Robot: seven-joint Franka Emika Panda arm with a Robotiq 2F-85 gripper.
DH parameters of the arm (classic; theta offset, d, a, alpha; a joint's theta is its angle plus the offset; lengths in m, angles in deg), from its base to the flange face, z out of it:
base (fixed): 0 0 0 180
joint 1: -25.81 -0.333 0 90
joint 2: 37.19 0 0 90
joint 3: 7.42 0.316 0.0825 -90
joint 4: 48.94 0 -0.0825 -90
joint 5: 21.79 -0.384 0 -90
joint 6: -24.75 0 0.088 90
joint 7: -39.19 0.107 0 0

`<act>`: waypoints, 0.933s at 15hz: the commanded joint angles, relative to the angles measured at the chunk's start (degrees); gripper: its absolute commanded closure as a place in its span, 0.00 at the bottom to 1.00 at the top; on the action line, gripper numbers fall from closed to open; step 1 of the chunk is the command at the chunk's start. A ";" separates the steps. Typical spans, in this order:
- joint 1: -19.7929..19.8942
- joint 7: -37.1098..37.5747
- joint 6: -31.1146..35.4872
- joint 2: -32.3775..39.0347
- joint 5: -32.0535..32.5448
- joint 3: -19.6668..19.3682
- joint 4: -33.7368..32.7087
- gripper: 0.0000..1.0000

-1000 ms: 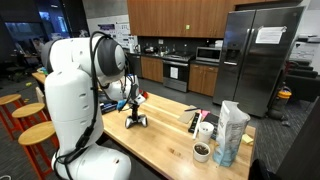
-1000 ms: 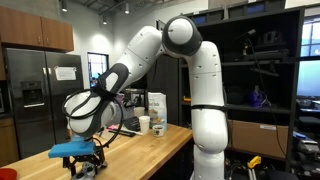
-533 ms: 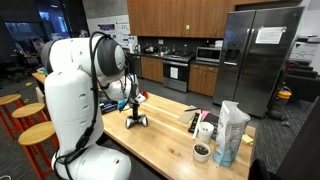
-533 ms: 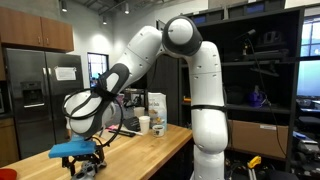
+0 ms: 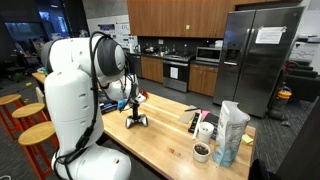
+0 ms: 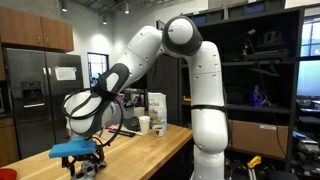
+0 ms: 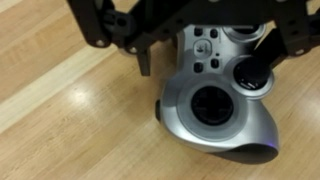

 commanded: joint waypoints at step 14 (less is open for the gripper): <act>-0.06 -1.23 3.25 0.08 -10.38 -0.56 0.69 0.39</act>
